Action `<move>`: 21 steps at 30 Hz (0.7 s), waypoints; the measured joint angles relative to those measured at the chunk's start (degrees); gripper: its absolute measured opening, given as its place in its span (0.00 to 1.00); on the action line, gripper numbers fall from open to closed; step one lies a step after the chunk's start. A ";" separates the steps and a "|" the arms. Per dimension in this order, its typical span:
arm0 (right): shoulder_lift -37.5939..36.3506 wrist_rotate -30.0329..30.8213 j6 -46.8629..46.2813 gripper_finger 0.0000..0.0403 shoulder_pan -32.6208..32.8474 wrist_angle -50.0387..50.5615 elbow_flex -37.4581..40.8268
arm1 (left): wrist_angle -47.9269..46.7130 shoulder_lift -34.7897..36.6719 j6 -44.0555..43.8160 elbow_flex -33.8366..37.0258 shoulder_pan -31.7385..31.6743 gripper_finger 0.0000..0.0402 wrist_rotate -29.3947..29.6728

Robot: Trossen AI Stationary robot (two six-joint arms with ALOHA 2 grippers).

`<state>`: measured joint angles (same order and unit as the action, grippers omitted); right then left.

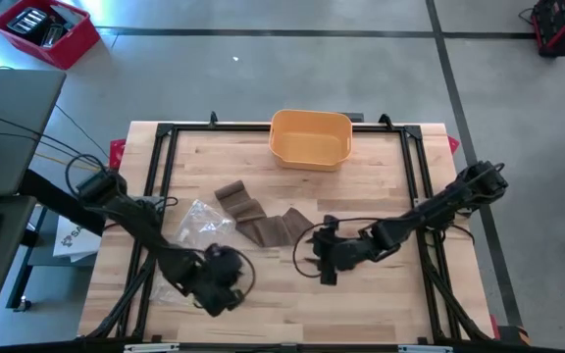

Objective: Roll bandage
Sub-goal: Open the bottom transparent zip bag

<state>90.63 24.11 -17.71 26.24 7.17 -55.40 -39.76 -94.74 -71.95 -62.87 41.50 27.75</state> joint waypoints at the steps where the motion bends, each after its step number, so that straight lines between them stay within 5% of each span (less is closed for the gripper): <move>1: 0.01 -0.01 0.68 0.54 0.27 -1.24 0.00 | -3.93 0.66 -3.64 0.00 0.54 0.01 -1.33; 8: 0.02 0.20 1.26 0.54 0.42 -4.84 0.00 | -9.90 1.88 -23.56 5.42 3.54 0.01 -20.82; 11: 0.59 2.06 1.26 0.54 0.44 -5.26 0.00 | -9.44 1.77 -30.18 9.10 5.73 0.01 -24.30; 16: 3.43 2.74 -0.16 0.54 0.25 -5.26 0.00 | 1.50 1.77 -37.70 15.18 8.60 0.01 -20.38; 21: 5.40 3.84 -2.15 0.54 0.78 -5.30 0.07 | 23.39 1.57 -36.32 19.02 8.87 0.01 -7.34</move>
<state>96.03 27.95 -19.86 27.02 1.87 -55.33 -16.37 -93.17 -108.27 -43.86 50.37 20.40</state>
